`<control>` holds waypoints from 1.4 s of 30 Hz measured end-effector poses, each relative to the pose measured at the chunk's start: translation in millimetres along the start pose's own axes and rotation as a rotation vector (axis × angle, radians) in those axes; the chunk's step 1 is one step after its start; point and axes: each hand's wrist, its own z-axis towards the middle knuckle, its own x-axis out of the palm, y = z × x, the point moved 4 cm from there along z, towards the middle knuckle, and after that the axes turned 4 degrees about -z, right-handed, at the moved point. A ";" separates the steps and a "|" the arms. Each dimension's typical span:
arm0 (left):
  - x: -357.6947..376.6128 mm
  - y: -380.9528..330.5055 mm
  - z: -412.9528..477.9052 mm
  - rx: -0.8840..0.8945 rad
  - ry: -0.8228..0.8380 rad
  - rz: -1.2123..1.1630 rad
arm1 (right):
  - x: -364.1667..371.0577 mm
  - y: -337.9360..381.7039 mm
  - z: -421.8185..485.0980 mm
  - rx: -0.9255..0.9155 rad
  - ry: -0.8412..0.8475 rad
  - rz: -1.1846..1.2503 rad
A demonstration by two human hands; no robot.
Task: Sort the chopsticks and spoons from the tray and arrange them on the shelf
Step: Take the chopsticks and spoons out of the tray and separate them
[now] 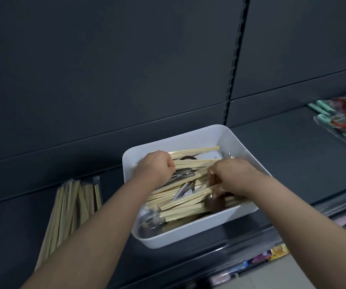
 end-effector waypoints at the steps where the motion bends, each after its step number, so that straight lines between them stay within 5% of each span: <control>1: 0.4 1.1 -0.7 -0.013 0.002 0.015 | 0.0 -1.8 0.9 -0.006 0.012 0.012; 9: 0.5 8.4 -8.8 -0.093 -0.044 0.068 | -24.4 -8.4 18.4 -0.003 -0.278 0.256; 14: 22.4 -11.0 -10.2 -0.015 0.020 0.085 | -21.7 -17.1 29.5 0.023 -0.083 0.438; 19: 25.9 -19.6 -8.0 -0.028 0.029 0.157 | -29.1 -22.9 28.6 -0.001 -0.122 0.426; 25: -8.7 -22.2 -19.1 -0.103 -0.487 -0.148 | -24.5 -26.8 11.3 -0.110 0.076 0.242; 29: -13.7 -21.6 -27.9 -0.188 -0.632 -0.343 | -8.6 -27.2 -0.4 -0.163 0.275 0.047; 32: -11.0 -14.3 -28.1 -0.272 -0.737 -0.512 | -0.5 -25.7 2.8 -0.177 0.189 0.006; 36: -7.6 -3.9 -38.7 -0.409 -0.847 -0.780 | -12.7 -29.0 13.4 -0.136 0.003 0.255; 39: -3.3 -1.9 -45.2 -0.492 -0.714 -0.985 | -22.5 -29.4 22.1 -0.081 -0.110 0.412; 42: 5.5 -5.9 -52.7 -0.527 -0.311 -0.867 | -18.7 -22.1 32.7 -0.040 -0.156 0.531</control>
